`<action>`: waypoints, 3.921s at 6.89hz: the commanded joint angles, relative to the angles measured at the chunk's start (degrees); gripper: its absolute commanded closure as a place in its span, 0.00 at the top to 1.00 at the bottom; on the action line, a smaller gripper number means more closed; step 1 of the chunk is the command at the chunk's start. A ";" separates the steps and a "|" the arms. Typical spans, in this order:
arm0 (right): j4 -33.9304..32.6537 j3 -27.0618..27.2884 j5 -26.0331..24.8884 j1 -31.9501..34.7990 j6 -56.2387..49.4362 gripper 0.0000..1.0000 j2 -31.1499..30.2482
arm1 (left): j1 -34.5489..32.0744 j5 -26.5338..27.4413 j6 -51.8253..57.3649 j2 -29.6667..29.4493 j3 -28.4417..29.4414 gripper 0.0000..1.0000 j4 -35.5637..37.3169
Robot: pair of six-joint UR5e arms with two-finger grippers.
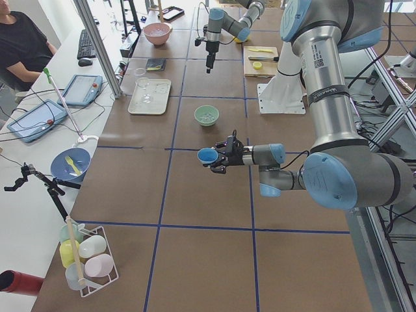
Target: Pour ice into bowl
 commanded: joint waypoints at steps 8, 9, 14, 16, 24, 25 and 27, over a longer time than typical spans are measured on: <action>-0.81 -34.86 -8.29 -8.23 2.60 1.00 30.49 | -1.23 2.34 2.06 -5.57 7.24 0.00 6.00; -0.81 -35.23 -9.34 -9.29 1.46 1.00 30.06 | -1.32 2.34 2.77 -5.66 7.24 0.00 6.61; -0.54 -36.12 -9.52 -9.39 0.66 0.00 30.15 | -1.32 2.34 2.78 -7.59 7.59 0.00 10.13; -0.46 -35.85 -9.52 -8.95 0.14 0.00 30.23 | -1.32 2.25 2.78 -9.17 9.95 0.00 11.28; -0.54 -32.69 -8.56 -6.22 -0.66 0.00 30.15 | -1.23 1.72 2.60 -9.70 11.99 0.81 10.75; -0.54 -32.60 -8.56 -6.13 -0.75 0.00 30.15 | -1.32 1.72 2.60 -9.70 11.99 1.00 10.66; -0.63 -31.64 -8.29 -5.78 -0.75 0.00 30.06 | -1.32 1.63 1.90 -9.61 11.99 1.00 10.57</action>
